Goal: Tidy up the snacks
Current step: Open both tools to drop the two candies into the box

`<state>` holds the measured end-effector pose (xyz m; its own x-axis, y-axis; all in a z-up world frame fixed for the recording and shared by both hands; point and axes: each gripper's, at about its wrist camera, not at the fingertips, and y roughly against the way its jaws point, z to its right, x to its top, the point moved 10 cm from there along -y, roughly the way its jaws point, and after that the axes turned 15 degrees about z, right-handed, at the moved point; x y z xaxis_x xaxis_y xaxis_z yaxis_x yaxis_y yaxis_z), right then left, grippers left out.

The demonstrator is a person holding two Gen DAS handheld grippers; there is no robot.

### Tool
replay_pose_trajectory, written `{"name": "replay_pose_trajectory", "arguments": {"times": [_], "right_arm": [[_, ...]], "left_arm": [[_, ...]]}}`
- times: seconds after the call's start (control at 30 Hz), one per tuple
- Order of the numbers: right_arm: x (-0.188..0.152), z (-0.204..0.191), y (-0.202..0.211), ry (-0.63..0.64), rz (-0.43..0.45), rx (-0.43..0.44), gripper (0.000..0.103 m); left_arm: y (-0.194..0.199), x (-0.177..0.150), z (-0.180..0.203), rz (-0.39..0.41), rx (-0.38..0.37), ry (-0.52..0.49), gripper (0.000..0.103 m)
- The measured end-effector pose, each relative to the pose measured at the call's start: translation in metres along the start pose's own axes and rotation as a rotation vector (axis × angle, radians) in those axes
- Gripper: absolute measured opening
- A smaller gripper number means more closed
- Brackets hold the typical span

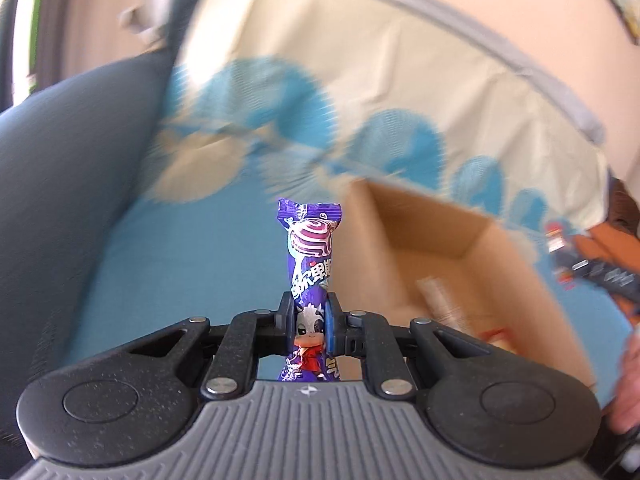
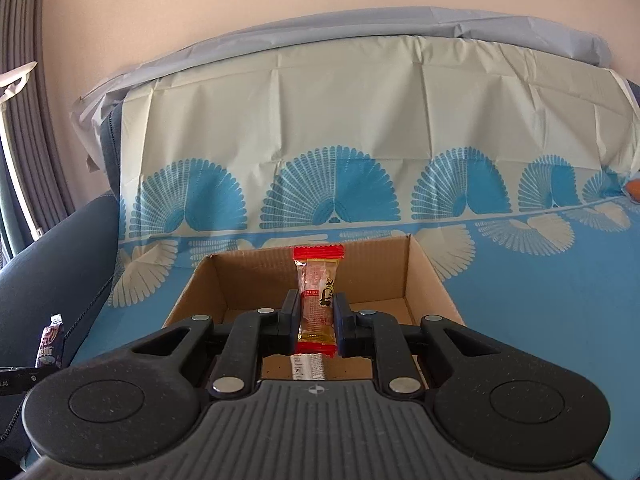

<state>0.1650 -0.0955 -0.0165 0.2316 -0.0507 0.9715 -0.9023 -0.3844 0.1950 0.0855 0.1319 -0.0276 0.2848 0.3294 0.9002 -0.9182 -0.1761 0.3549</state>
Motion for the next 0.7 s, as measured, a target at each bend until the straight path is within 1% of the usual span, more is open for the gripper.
{"name": "replay_pose_trajectory", "arguments": {"times": [0.1, 0.13, 0.17, 0.2, 0.23, 0.27, 0.3, 0.33, 0.37, 0.43, 0.53, 0.63, 0.7], "right_arm": [[0.001, 0.016, -0.001, -0.012, 0.001, -0.050, 0.019], [0.001, 0.022, 0.000, -0.008, 0.004, -0.074, 0.021], [0.001, 0.026, 0.000, -0.007, 0.000, -0.087, 0.043], [0.000, 0.029, 0.001, -0.012, -0.003, -0.096, 0.060], [0.000, 0.033, 0.002, -0.017, -0.002, -0.099, 0.086], [0.001, 0.035, 0.004, -0.016, 0.003, -0.098, 0.093], [0.002, 0.036, 0.006, -0.013, 0.007, -0.094, 0.093], [0.002, 0.038, 0.008, -0.010, 0.009, -0.092, 0.093], [0.002, 0.040, 0.009, -0.009, 0.009, -0.091, 0.094], [0.002, 0.045, 0.012, -0.004, 0.005, -0.091, 0.097], [0.003, 0.047, 0.019, 0.014, 0.012, -0.081, 0.102], [0.005, 0.047, 0.030, 0.024, 0.025, -0.061, 0.102], [0.005, 0.046, 0.038, 0.039, 0.032, -0.056, 0.102]], "left_arm": [[-0.007, 0.026, 0.060, 0.052, -0.072, -0.017, 0.015], [-0.009, 0.035, 0.078, 0.069, -0.093, -0.021, 0.016], [-0.010, 0.044, 0.098, 0.094, -0.109, -0.029, 0.019], [-0.009, 0.051, 0.112, 0.112, -0.126, -0.038, 0.033], [-0.009, 0.057, 0.128, 0.128, -0.144, -0.049, 0.057], [-0.006, 0.061, 0.139, 0.147, -0.153, -0.060, 0.068], [-0.002, 0.063, 0.147, 0.172, -0.154, -0.077, 0.081], [0.003, 0.064, 0.154, 0.198, -0.153, -0.099, 0.085], [0.008, 0.062, 0.158, 0.213, -0.154, -0.119, 0.085], [0.016, 0.050, 0.158, 0.214, -0.141, -0.127, 0.089], [0.035, 0.022, 0.148, 0.205, -0.115, -0.122, 0.092], [0.056, 0.000, 0.135, 0.236, -0.072, -0.168, 0.098], [0.066, -0.012, 0.132, 0.224, -0.078, -0.153, 0.099]]}}
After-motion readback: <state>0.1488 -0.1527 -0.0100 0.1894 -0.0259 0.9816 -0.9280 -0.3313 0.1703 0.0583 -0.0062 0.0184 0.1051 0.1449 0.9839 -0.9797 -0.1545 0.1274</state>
